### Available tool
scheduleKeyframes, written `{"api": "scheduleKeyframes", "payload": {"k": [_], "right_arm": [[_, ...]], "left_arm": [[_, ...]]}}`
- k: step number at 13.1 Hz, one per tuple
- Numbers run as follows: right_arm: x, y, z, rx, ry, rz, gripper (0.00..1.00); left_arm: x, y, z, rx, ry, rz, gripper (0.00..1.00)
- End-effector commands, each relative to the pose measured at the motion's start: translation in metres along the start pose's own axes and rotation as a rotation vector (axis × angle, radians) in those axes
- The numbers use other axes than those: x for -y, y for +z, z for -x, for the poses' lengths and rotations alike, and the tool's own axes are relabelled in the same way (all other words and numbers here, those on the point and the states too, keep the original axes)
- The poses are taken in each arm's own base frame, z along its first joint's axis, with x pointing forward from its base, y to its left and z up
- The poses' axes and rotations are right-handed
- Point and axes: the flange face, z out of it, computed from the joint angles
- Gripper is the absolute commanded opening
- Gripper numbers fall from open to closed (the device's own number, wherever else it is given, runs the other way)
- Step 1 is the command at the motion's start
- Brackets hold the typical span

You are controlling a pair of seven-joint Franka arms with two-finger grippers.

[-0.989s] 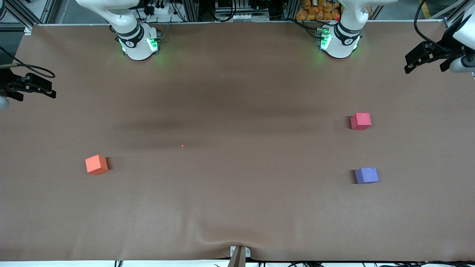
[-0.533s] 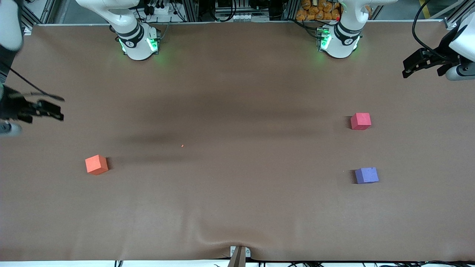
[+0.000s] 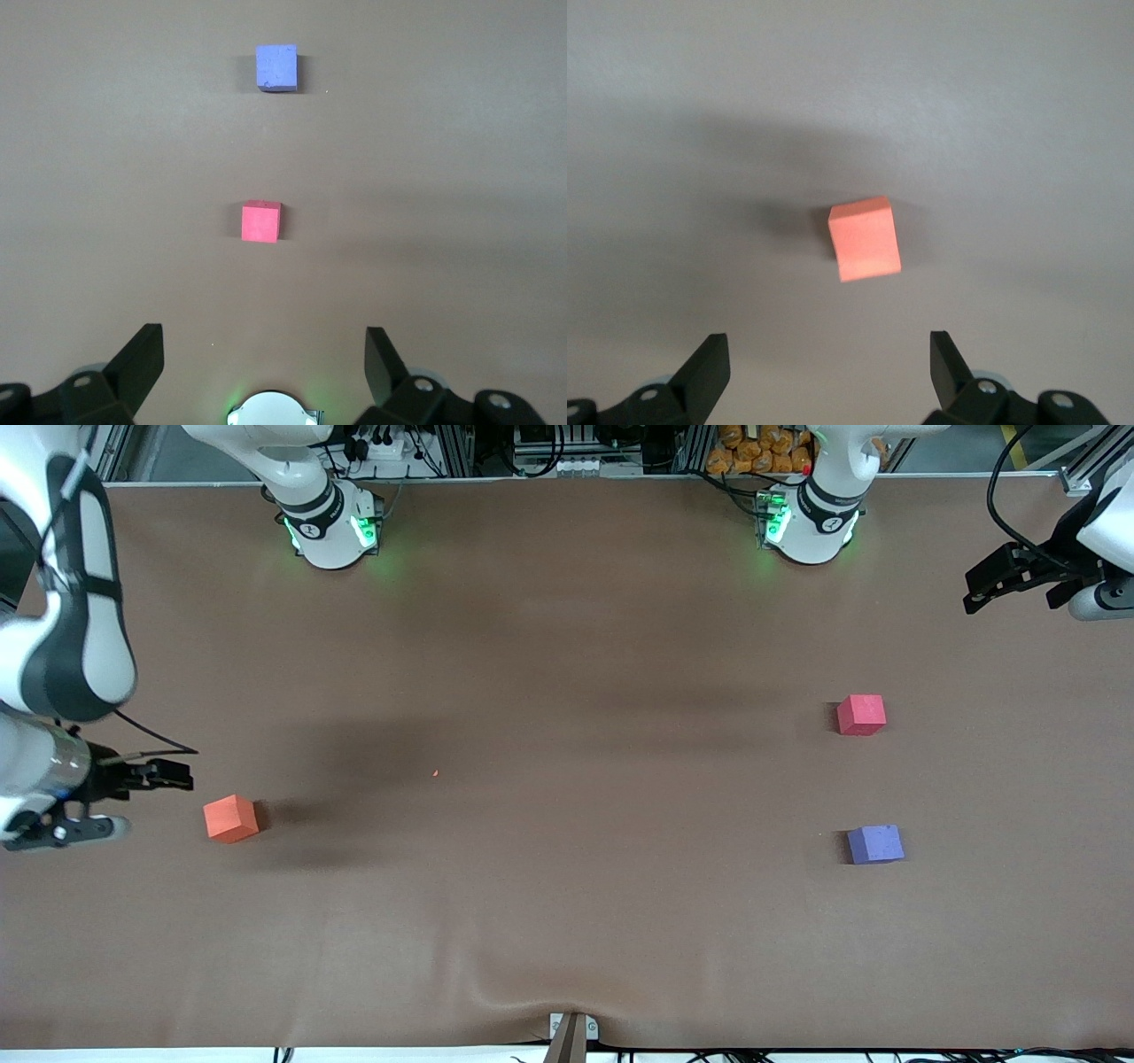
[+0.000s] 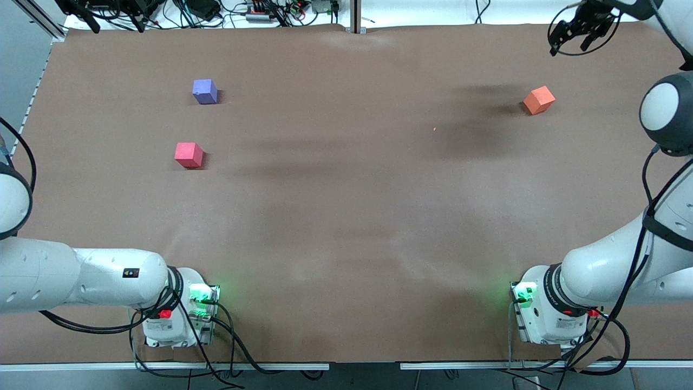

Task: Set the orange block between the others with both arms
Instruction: 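Reach the right gripper down toward the orange cube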

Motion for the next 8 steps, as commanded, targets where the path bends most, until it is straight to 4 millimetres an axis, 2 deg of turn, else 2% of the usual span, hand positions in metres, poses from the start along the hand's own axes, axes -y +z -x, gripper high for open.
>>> {"api": "scheduleKeyframes", "payload": {"k": [1, 2, 5, 8], "right_arm": [[-0.01, 0.056, -0.017, 0.018, -0.171, -0.012, 1.0], [-0.014, 0.074, -0.019, 0.03, -0.22, -0.018, 1.0], [-0.02, 0.112, -0.028, 0.021, -0.363, -0.001, 1.0], [-0.021, 0.133, -0.031, 0.032, -0.399, -0.007, 1.0]], "left_arm": [[0.004, -0.002, 0.0, 0.01, 0.017, 0.016, 1.0], [0.001, -0.003, 0.0, 0.009, 0.015, 0.035, 1.0], [0.001, -0.002, 0.0, 0.01, 0.012, 0.037, 1.0], [0.001, -0.001, -0.001, 0.009, 0.012, 0.037, 1.0]]}}
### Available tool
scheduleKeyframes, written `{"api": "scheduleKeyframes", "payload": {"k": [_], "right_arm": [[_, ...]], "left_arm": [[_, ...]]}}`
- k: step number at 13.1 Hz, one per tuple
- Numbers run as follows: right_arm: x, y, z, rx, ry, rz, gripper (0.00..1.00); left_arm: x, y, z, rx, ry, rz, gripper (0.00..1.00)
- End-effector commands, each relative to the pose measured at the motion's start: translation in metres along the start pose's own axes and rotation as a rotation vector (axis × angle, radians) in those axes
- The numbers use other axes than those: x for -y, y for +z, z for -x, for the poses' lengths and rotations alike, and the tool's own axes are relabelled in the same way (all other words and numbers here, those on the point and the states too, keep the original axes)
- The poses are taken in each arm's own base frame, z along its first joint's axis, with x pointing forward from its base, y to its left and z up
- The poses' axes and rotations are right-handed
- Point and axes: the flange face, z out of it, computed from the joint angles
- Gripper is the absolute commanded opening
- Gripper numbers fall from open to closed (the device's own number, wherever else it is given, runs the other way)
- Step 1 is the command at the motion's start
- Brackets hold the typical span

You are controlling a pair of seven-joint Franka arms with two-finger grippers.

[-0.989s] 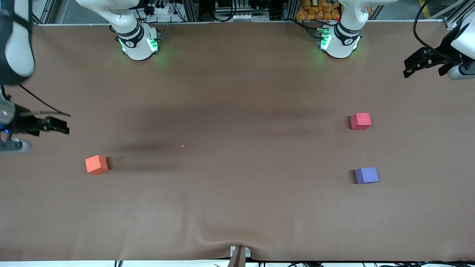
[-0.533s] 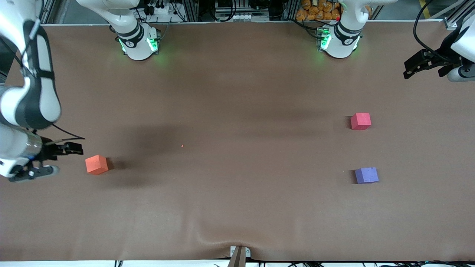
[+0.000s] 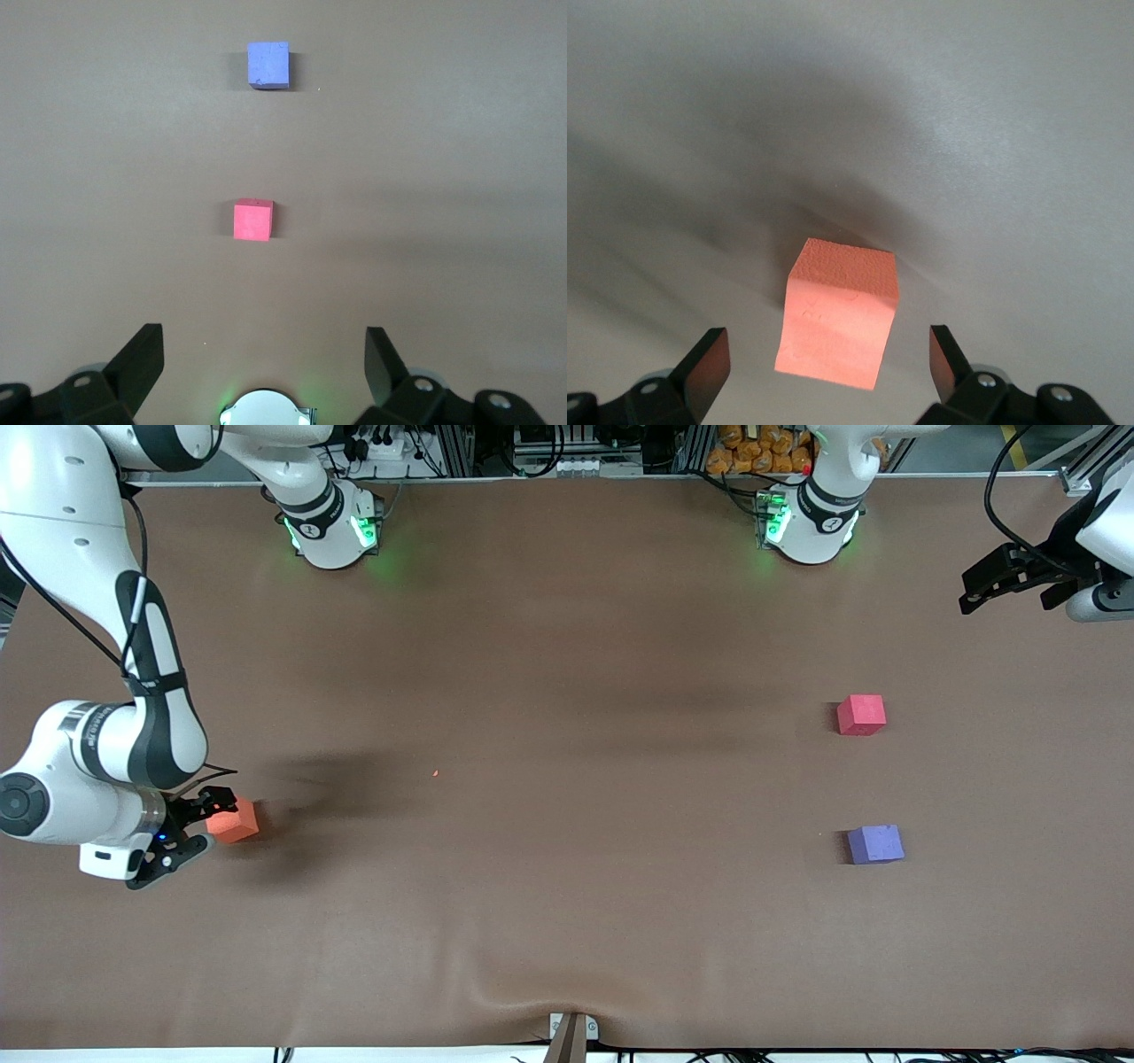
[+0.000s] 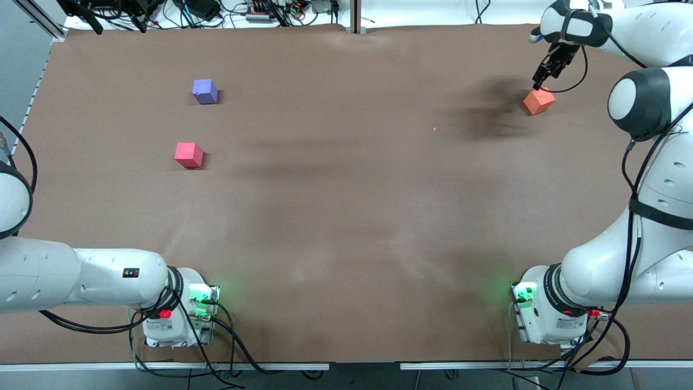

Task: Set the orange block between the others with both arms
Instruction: 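Close the right gripper on the orange cube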

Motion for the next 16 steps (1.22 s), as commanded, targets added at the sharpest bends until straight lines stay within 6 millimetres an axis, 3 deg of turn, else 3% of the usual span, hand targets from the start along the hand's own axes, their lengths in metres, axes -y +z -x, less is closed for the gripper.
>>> {"api": "scheduleKeyframes", "payload": {"k": [1, 9, 12, 14, 16], "right_arm": [[-0.007, 0.012, -0.001, -0.012, -0.04, -0.004, 1.0], [-0.01, 0.051, 0.008, -0.004, -0.014, -0.016, 1.0], [-0.01, 0.059, 0.009, 0.007, -0.013, -0.025, 0.64], [-0.012, 0.048, 0.006, -0.009, -0.004, -0.013, 0.42], [-0.011, 0.022, -0.004, -0.061, 0.019, 0.001, 0.37]], "left_arm": [[0.002, 0.0, -0.003, 0.008, 0.012, 0.017, 1.0], [0.001, 0.002, -0.003, 0.013, 0.015, 0.017, 1.0], [0.002, 0.003, -0.003, 0.017, 0.015, 0.016, 1.0], [0.001, 0.004, -0.004, 0.017, 0.016, 0.016, 1.0], [0.002, 0.004, -0.004, 0.017, 0.015, 0.016, 1.0]]}}
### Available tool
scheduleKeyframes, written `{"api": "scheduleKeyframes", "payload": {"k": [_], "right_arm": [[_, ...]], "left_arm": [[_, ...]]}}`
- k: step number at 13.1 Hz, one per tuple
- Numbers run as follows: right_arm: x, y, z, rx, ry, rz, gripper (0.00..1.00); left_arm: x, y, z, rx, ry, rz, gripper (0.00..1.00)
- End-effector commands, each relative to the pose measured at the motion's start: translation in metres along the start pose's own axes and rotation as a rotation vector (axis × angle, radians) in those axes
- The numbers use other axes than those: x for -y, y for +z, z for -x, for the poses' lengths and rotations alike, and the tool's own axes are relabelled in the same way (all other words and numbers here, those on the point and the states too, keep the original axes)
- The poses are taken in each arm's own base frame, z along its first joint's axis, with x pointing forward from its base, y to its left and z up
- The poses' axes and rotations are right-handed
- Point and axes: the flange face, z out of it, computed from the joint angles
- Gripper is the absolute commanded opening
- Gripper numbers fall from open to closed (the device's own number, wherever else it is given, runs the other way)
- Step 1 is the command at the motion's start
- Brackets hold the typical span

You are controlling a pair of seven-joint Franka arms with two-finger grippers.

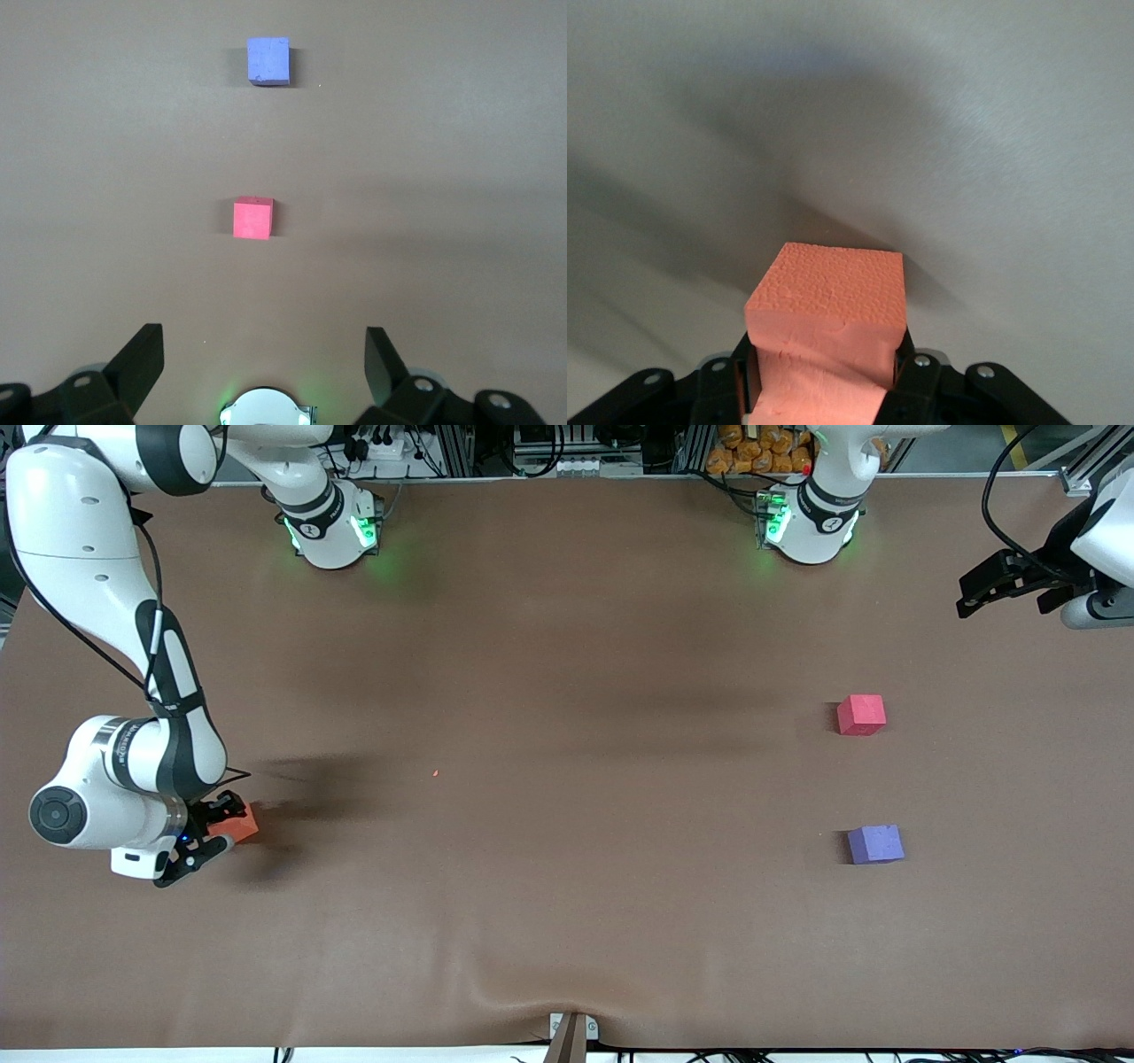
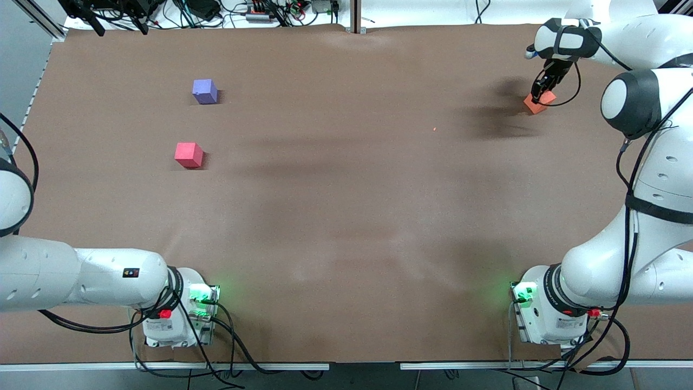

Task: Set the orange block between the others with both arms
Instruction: 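Close the right gripper on the orange cube, then carry the orange cube with the right gripper toward the table middle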

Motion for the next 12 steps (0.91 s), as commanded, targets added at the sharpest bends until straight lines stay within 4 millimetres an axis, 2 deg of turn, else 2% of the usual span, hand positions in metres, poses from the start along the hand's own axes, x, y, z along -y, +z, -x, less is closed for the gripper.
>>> {"api": "scheduleKeyframes", "payload": {"k": [1, 2, 3, 6, 8, 10, 11, 12], "right_arm": [[0.008, -0.04, -0.016, -0.126, 0.017, -0.005, 0.37], [0.024, -0.058, -0.031, -0.19, 0.021, -0.012, 0.36], [0.042, -0.067, -0.046, -0.228, 0.02, -0.032, 0.36], [0.114, -0.066, -0.091, -0.283, 0.162, -0.175, 0.37], [0.185, -0.065, -0.126, -0.251, 0.216, -0.207, 0.37], [0.27, -0.062, -0.157, -0.218, 0.315, -0.247, 0.41], [0.313, -0.06, -0.169, -0.207, 0.357, -0.28, 0.41], [0.344, -0.06, -0.177, -0.213, 0.393, -0.305, 0.41]], "left_arm": [[0.002, -0.002, 0.0, 0.005, 0.015, 0.017, 1.0], [0.002, -0.002, 0.0, 0.005, 0.015, 0.017, 1.0], [0.002, -0.001, 0.0, 0.006, 0.015, 0.017, 1.0], [0.002, 0.0, -0.002, 0.01, 0.014, 0.017, 1.0], [0.008, 0.0, -0.003, 0.008, 0.001, 0.018, 1.0], [0.008, 0.004, -0.003, 0.016, 0.003, 0.017, 1.0], [0.009, 0.004, -0.003, 0.014, 0.003, 0.018, 1.0], [0.009, 0.004, -0.003, 0.017, 0.003, 0.017, 1.0]]}}
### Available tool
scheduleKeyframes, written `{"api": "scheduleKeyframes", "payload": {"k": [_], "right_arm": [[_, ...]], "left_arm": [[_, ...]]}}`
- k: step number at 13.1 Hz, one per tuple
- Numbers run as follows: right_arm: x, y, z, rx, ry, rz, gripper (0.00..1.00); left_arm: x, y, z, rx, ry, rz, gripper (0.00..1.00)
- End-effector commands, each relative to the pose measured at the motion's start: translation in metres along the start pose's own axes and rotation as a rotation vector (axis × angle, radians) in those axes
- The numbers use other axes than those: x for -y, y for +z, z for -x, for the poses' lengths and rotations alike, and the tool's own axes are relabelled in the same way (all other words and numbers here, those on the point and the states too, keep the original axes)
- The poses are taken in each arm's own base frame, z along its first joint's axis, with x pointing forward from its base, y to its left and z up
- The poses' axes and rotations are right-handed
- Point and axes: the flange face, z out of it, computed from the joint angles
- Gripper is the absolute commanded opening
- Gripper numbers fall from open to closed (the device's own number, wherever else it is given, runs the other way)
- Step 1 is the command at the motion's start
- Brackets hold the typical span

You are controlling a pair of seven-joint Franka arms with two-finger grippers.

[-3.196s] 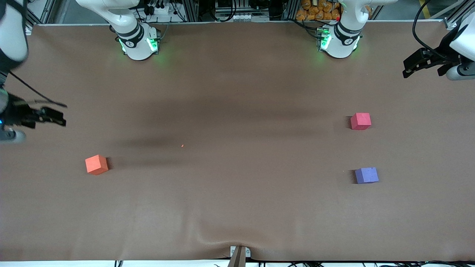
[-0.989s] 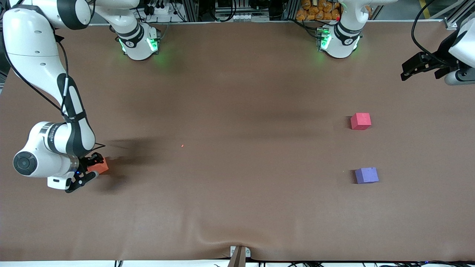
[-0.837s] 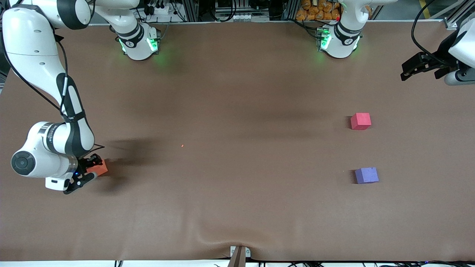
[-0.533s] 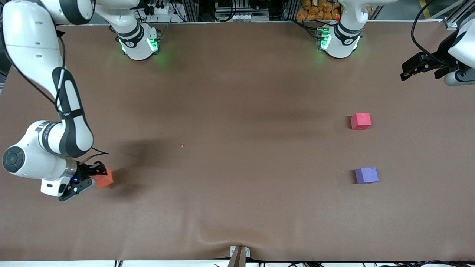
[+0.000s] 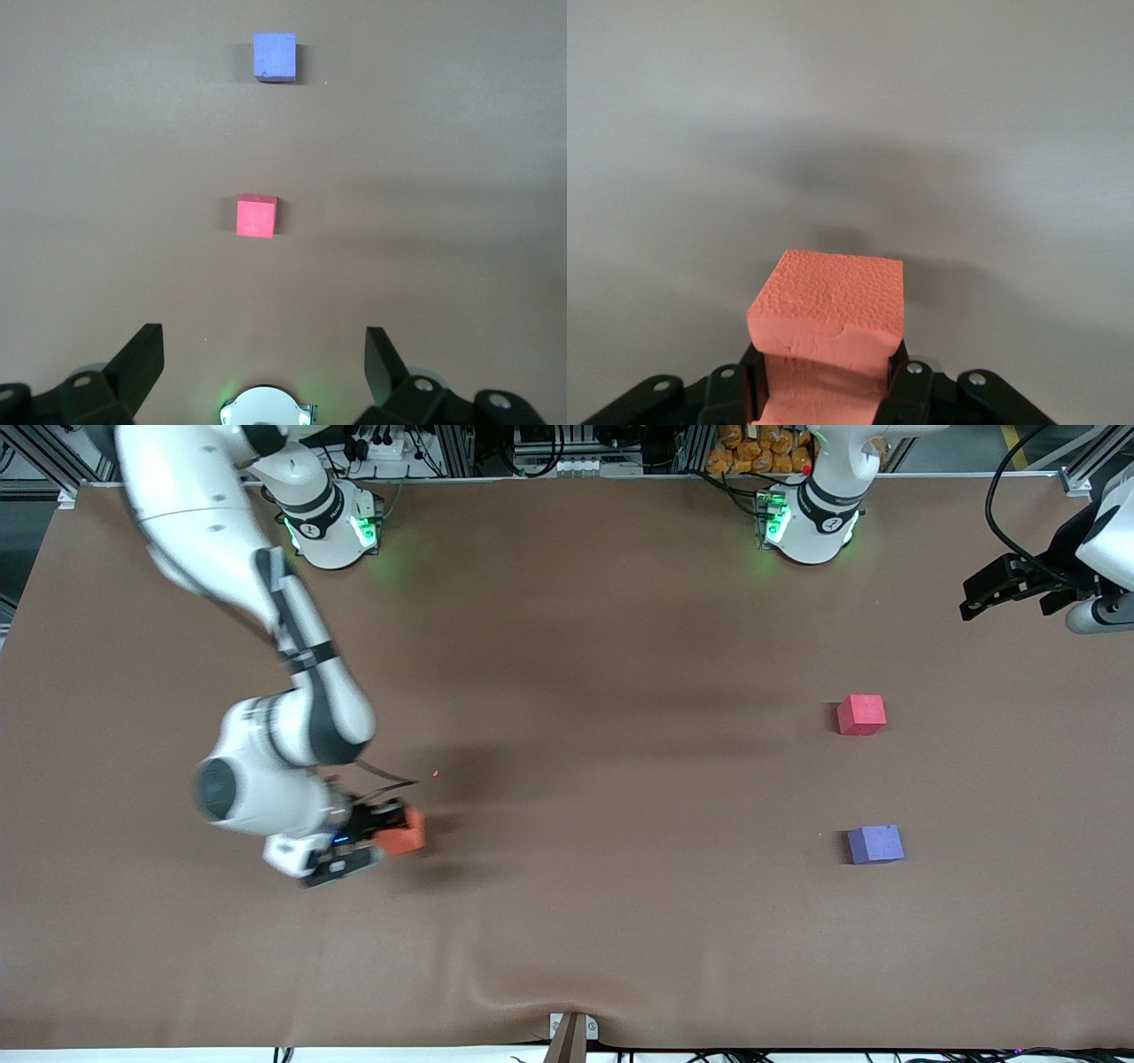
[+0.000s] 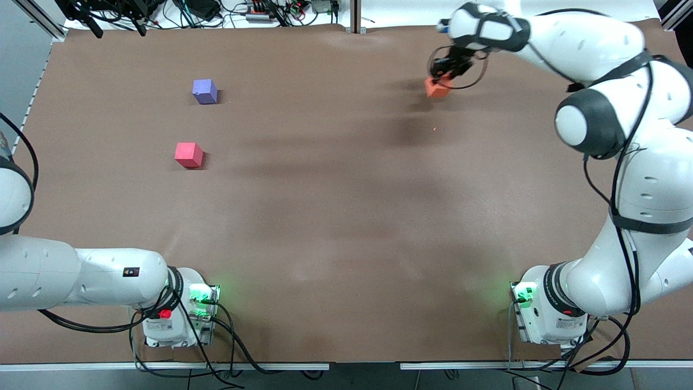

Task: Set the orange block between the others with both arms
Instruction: 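Carry the orange cube with the right gripper toward the table middle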

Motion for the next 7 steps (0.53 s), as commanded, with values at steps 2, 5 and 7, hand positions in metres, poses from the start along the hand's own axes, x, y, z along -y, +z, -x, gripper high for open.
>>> {"api": "scheduleKeyframes", "payload": {"k": [2, 5, 7], "right_arm": [[0.096, 0.034, 0.012, -0.05, 0.114, -0.065, 0.43], [0.167, 0.071, 0.031, -0.064, 0.183, -0.093, 0.43], [0.194, 0.096, 0.043, -0.076, 0.236, -0.087, 0.43]], "left_arm": [[0.002, -0.001, 0.0, 0.004, 0.018, 0.017, 1.0], [0.002, -0.001, 0.0, 0.004, 0.018, 0.017, 1.0], [0.002, 0.002, 0.0, 0.01, 0.018, 0.017, 1.0]]}}
